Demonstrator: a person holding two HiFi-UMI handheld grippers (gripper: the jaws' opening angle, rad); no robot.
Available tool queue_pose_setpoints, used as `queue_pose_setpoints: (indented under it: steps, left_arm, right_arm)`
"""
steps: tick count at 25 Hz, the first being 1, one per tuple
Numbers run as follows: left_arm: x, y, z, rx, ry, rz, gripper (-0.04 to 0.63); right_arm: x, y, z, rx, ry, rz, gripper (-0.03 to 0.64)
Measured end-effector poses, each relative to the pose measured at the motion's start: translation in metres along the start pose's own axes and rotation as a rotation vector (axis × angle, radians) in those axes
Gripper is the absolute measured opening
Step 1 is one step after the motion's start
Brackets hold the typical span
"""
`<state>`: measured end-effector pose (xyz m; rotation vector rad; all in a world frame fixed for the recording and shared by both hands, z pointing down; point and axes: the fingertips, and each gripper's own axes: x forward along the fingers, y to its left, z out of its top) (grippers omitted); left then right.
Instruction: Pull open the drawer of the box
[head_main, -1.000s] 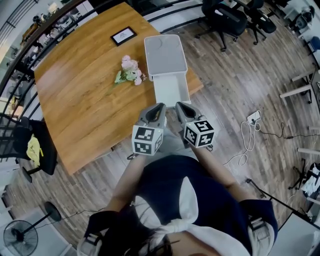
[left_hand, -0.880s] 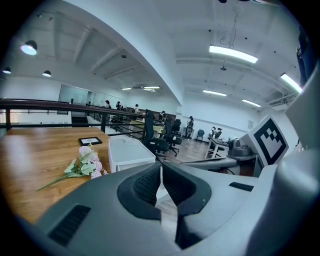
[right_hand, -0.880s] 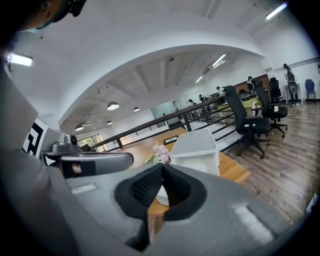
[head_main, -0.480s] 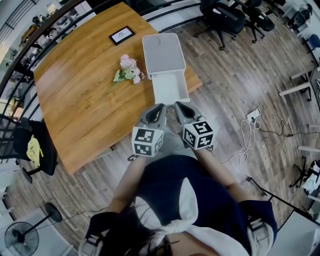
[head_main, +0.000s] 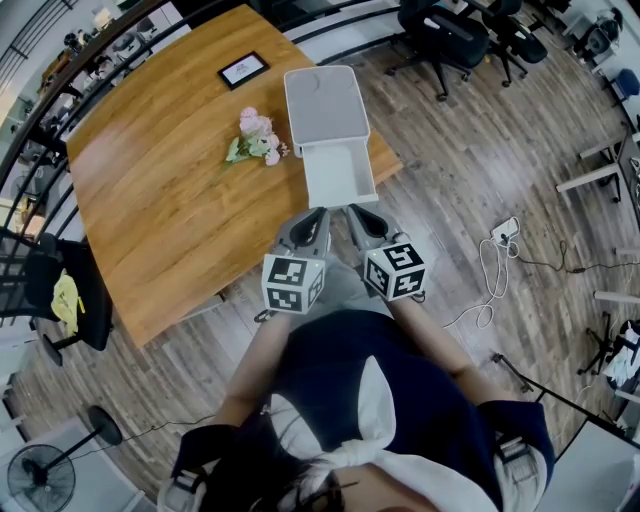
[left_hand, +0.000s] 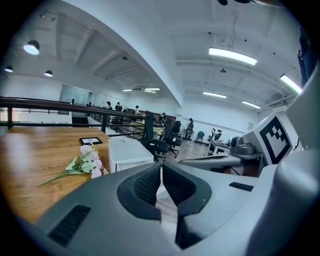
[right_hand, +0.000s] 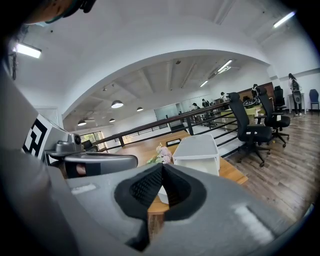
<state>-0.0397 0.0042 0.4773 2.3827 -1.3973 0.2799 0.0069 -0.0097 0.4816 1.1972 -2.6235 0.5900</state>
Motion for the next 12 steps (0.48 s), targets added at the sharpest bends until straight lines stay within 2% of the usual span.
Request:
queue_pose_setpoints:
  steps: [12]
  left_arm:
    - [-0.0058, -0.0082, -0.0071, 0.005, 0.014, -0.007, 0.029]
  right_arm:
    - [-0.0084, 0.0020, -0.0053, 0.017, 0.007, -0.009, -0.003]
